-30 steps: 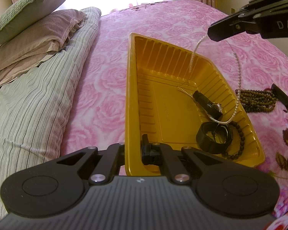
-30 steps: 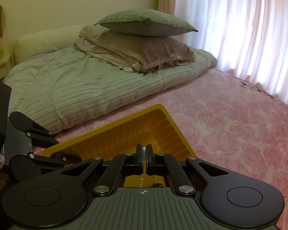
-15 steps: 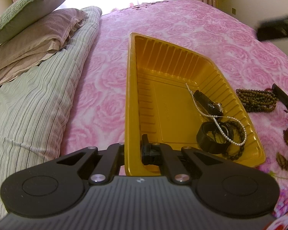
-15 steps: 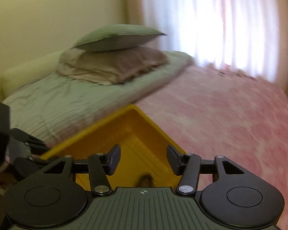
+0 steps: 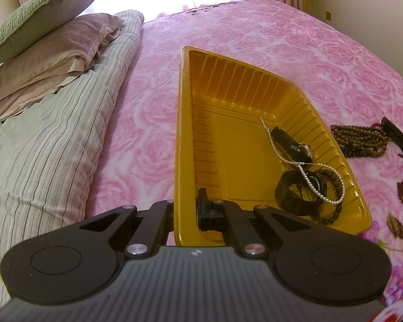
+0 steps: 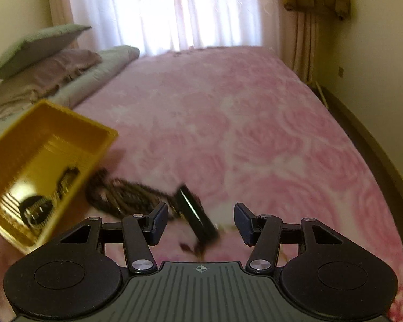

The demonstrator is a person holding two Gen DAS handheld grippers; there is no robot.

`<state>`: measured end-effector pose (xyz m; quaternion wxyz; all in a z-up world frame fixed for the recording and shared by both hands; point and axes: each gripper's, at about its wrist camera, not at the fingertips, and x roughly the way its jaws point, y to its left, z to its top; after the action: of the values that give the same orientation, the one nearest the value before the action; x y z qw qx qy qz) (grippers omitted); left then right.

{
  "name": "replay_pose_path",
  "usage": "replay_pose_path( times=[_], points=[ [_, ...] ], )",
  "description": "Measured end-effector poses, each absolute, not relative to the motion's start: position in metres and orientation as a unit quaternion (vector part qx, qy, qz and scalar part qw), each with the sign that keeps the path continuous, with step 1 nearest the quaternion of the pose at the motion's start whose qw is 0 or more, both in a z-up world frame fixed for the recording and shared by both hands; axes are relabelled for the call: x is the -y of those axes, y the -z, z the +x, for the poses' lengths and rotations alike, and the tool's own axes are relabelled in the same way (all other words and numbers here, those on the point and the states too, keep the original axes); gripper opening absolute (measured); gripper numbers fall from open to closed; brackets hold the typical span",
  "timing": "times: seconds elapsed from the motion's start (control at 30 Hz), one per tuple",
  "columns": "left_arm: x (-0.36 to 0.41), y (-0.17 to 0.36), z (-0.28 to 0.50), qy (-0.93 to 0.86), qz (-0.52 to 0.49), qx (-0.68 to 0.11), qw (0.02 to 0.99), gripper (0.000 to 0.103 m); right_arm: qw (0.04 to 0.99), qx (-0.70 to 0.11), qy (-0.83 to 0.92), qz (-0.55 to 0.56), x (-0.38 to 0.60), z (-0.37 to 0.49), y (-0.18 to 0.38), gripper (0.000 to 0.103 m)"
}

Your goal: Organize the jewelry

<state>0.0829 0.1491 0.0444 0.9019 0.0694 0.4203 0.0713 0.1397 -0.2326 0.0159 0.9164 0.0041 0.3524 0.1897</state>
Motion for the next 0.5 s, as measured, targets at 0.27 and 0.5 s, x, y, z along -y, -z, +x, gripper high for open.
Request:
replay_pose_path(
  times=[0.27, 0.5],
  points=[
    [-0.148, -0.046, 0.083, -0.072, 0.072, -0.421, 0.901, 0.003, 0.913, -0.347, -0.209, -0.044, 0.211, 0.149, 0.006, 0.055],
    [-0.148, -0.046, 0.083, -0.072, 0.073, -0.422, 0.901, 0.003, 0.895, -0.351, -0.243, -0.126, 0.191, 0.166, 0.027, 0.046]
  ],
)
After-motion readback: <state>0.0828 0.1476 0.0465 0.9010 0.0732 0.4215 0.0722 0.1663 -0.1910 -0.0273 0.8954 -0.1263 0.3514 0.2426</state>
